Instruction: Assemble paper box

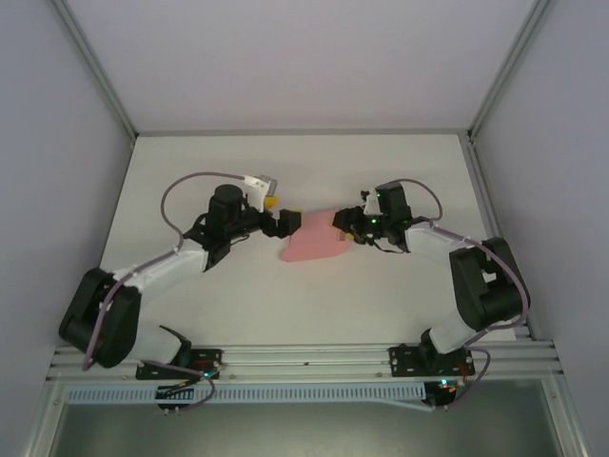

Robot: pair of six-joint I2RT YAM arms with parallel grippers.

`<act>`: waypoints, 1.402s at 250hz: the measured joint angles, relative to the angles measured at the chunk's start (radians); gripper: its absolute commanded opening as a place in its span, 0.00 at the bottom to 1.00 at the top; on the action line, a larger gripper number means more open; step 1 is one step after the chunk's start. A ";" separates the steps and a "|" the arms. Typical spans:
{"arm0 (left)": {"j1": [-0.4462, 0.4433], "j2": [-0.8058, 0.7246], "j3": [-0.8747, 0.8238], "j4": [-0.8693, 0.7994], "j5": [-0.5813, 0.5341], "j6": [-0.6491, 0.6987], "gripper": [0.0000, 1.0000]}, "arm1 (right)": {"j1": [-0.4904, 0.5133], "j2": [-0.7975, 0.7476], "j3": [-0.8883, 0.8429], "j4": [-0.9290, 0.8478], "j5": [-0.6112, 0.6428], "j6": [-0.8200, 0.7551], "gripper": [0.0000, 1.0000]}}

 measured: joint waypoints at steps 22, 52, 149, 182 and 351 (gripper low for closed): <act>-0.090 -0.042 0.031 -0.071 -0.084 0.167 1.00 | -0.027 0.000 0.049 -0.063 -0.019 0.044 0.39; -0.198 -0.061 0.036 -0.150 -0.167 0.355 1.00 | -0.061 0.000 0.098 -0.106 -0.068 0.129 0.38; -0.314 -0.086 0.035 -0.230 -0.344 0.700 1.00 | -0.079 -0.005 0.131 -0.146 -0.230 0.425 0.36; -0.316 -0.077 0.036 -0.237 -0.378 0.749 1.00 | -0.079 -0.033 0.130 -0.136 -0.260 0.498 0.36; -0.320 -0.030 0.040 -0.225 -0.486 0.836 0.58 | -0.074 -0.107 0.105 -0.240 -0.333 0.504 0.40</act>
